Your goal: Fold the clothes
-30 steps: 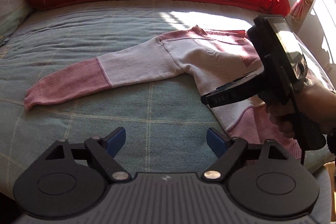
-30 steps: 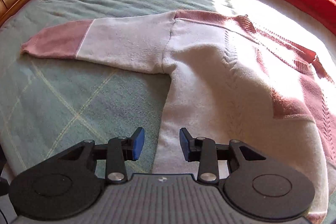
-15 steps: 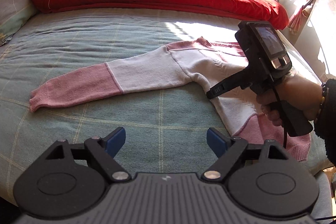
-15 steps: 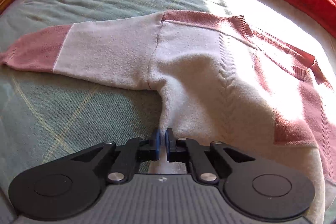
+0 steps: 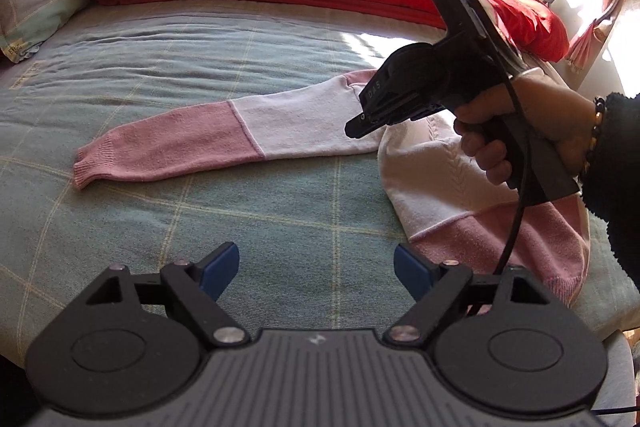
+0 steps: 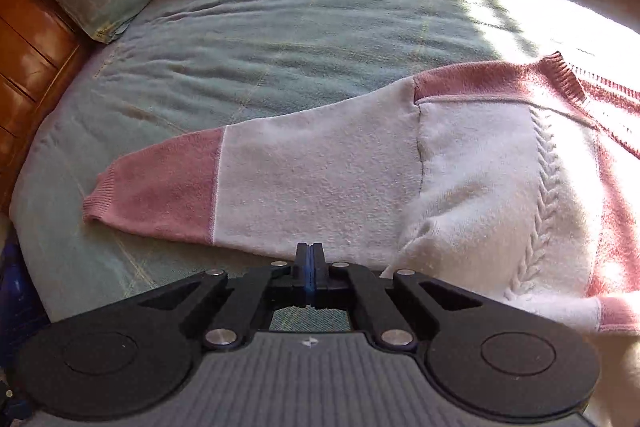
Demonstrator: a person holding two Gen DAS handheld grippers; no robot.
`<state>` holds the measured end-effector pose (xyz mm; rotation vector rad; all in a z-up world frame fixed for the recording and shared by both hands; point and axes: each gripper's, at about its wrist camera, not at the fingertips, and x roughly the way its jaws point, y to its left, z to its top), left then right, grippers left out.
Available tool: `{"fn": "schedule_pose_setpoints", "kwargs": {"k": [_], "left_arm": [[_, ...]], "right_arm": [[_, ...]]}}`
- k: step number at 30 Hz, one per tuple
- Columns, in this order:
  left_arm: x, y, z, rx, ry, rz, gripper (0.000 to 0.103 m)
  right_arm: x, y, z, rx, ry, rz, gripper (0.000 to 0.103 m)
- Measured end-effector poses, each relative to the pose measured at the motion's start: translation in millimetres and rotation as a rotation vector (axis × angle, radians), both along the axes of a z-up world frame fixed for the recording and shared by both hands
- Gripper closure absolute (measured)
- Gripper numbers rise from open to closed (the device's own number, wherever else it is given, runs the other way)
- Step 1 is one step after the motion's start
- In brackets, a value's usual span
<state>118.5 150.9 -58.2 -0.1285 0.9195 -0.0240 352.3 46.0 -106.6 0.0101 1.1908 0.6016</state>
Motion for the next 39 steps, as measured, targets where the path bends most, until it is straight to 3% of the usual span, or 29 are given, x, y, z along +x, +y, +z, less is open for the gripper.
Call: {"fn": "schedule_pose_setpoints", "kwargs": {"k": [4,14,21,26,32,39], "left_arm": [[-2,-3,1,0.006,0.001,-0.014,0.018],[-13,-34,16,0.014,-0.014,-0.087,0.018],[-20,-59,25,0.053,-0.03,-0.137,0.018],[-22,-90,23,0.107,-0.031,-0.217,0.018],[-26,-130,15,0.134,0.002,-0.301,0.018],[-21,-181,4,0.174,0.026,-0.394,0.018]], "right_arm": [[-16,-1,13,-0.02,-0.037,0.067,0.101],[-39,-66,42,-0.042,-0.058,0.006,0.095],[-78,-135,73,0.002,-0.085,-0.054,0.09],[-109,-202,90,0.047,-0.084,-0.147,0.079],[-146,-276,87,0.083,-0.086,-0.282,0.07],[-181,-350,45,0.185,-0.032,-0.503,0.068]]}}
